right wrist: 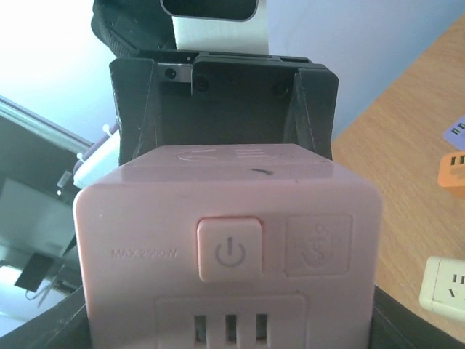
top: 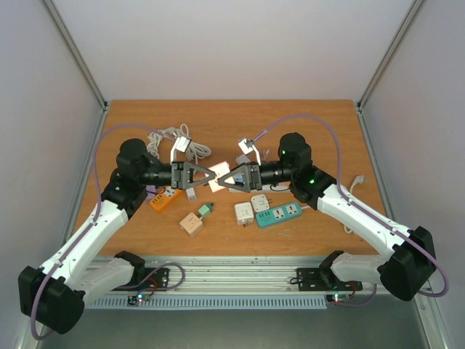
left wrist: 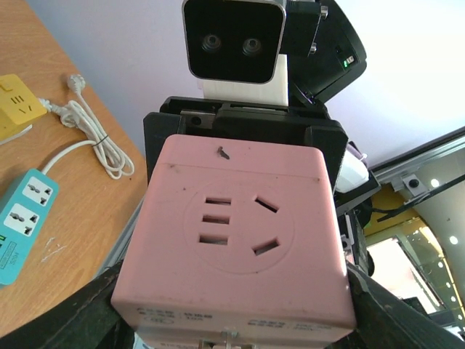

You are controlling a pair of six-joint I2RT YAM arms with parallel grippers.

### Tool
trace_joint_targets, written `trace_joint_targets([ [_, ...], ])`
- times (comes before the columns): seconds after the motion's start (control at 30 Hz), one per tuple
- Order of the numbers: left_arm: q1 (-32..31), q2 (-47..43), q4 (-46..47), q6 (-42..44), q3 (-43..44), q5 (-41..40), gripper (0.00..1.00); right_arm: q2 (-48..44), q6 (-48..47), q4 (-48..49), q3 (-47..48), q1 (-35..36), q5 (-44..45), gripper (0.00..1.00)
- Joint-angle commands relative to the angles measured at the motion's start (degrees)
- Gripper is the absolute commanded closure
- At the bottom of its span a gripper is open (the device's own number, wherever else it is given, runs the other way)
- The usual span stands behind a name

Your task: Insert the plug

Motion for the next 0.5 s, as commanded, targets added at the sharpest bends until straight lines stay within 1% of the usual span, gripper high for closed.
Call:
trace_joint_targets([
  [0.0,-0.28,-0.96,-10.66,8.8,3.75,-2.2,0.35,-0.53,-4.08,-7.33,1.66,0.03,2.6,0.59],
  [0.1,-0.26,-1.37,-22.36,16.63,6.58,-9.52,0.12,-0.94,-7.97,-13.38,2.76,0.03,8.65,0.64],
  [0.17,-0.26,-2.07,-29.47,21.26,7.99,-16.53,0.02,-1.08,-9.91,-17.03,3.25,0.06,13.43,0.67],
  [0.2,-0.21,-2.61,-32.53,22.83,8.54,-20.79,0.01,-1.21,-10.75,-18.71,3.45,0.07,17.61,0.67],
  [0.3,-0.17,-5.53,-39.73,28.16,9.19,-33.98,0.01,-1.33,-13.7,-25.48,4.53,0.07,27.47,0.69],
  [0.37,-0.17,-8.14,-42.1,30.43,8.8,-41.88,0.01,-0.92,-15.43,-31.56,5.6,0.06,33.93,0.7],
  [0.47,-0.17,-12.81,-43.21,32.46,7.48,-51.63,0.01,-0.38,-16.76,-38.62,6.87,0.07,42.61,0.7],
])
